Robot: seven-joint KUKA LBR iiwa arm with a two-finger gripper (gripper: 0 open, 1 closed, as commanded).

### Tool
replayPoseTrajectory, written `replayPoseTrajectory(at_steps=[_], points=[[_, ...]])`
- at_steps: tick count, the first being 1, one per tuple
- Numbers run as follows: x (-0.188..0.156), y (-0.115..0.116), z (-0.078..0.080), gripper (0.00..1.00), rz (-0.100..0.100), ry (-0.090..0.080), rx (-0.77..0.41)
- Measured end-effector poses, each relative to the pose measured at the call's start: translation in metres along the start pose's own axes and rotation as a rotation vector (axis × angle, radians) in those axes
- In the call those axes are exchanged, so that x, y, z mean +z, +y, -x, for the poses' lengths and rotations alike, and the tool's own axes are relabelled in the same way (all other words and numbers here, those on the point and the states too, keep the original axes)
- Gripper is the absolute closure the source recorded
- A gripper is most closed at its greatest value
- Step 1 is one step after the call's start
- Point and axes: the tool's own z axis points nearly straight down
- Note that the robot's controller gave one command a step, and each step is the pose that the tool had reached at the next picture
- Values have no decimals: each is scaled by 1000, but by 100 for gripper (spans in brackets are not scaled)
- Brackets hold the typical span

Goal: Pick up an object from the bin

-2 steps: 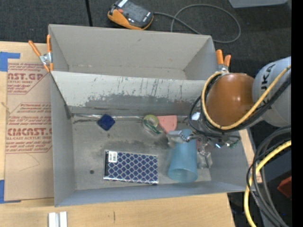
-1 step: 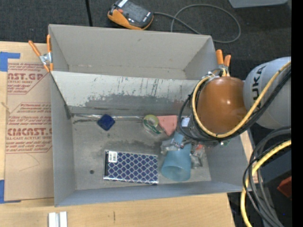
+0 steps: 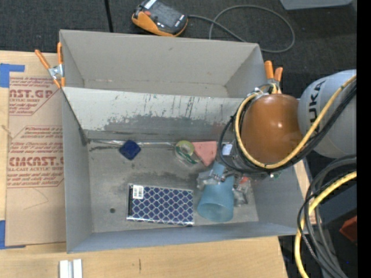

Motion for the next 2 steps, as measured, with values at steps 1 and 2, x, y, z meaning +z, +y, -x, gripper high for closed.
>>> replayPoseTrajectory(at_steps=[1,2], points=[[-13,-4,-6,100,7,0,-64],[-44,-51,-41,100,1,-7,-196]])
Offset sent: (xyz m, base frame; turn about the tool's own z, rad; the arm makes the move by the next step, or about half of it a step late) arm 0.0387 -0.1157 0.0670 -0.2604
